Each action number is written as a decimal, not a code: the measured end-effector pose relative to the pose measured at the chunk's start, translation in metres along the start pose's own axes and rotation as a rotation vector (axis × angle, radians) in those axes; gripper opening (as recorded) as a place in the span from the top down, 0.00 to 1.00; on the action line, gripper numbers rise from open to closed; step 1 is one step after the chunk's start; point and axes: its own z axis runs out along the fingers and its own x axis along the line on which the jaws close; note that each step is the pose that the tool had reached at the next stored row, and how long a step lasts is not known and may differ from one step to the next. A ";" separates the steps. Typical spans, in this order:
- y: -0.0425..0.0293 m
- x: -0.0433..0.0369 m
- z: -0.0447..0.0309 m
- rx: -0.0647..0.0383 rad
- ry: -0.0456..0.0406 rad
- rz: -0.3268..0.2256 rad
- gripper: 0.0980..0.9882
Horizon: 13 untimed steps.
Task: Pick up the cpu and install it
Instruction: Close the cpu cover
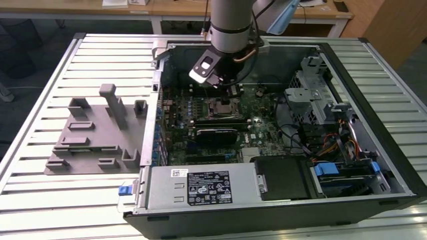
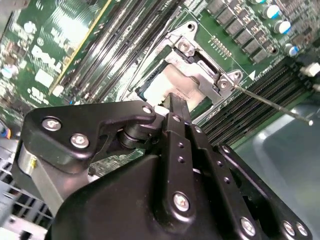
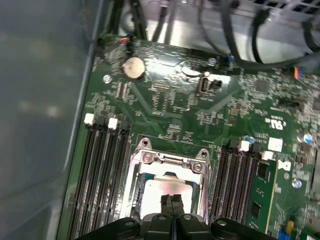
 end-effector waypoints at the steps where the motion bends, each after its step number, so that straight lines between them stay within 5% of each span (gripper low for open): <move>1: 0.0000 0.0000 0.0000 0.000 0.0008 -0.018 0.99; 13: 0.0000 0.0000 0.0003 -0.005 0.0096 -0.237 0.99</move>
